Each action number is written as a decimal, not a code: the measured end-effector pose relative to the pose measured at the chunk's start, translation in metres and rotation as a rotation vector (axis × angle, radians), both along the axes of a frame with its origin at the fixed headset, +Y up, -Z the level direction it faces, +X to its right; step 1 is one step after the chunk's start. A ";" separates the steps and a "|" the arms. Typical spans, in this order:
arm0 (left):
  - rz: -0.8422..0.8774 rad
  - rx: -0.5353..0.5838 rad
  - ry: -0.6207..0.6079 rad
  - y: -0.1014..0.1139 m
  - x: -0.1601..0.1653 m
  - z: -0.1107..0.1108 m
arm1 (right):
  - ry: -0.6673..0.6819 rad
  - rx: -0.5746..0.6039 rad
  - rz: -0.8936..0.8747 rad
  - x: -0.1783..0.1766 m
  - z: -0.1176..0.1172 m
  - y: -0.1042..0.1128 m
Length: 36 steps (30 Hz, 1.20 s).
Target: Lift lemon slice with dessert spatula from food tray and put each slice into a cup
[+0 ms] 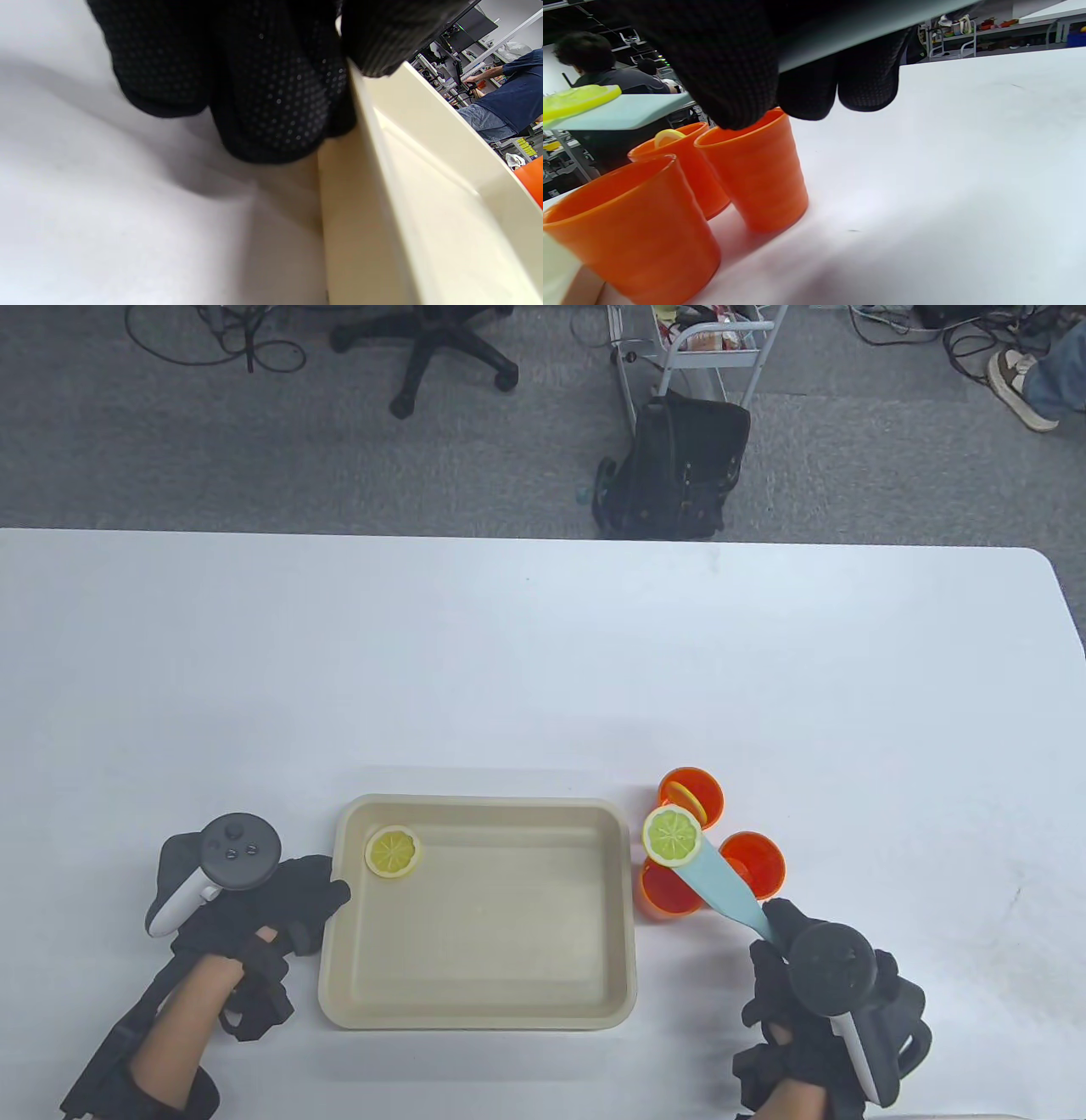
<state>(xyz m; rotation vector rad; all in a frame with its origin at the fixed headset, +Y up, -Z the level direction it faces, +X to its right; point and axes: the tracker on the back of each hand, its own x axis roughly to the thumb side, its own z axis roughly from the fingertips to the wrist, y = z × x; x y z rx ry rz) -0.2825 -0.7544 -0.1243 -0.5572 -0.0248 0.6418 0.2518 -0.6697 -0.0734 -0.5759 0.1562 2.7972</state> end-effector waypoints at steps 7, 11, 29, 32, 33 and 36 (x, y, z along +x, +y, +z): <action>-0.004 0.002 -0.001 0.000 0.000 0.000 | -0.103 -0.030 -0.030 0.014 0.004 -0.003; -0.004 0.002 -0.001 0.000 0.000 0.000 | -0.139 -0.041 -0.023 0.015 0.004 -0.004; -0.002 0.000 -0.001 0.000 0.000 0.000 | -0.184 -0.062 -0.017 0.014 0.003 -0.005; 0.000 -0.001 -0.001 0.000 0.000 0.000 | -0.171 -0.050 -0.021 0.012 0.002 -0.005; -0.001 -0.001 -0.001 0.000 0.000 0.000 | -0.156 -0.037 -0.019 0.010 0.002 -0.004; 0.000 -0.001 0.000 -0.001 0.000 0.000 | -0.094 0.008 -0.006 0.001 0.000 0.000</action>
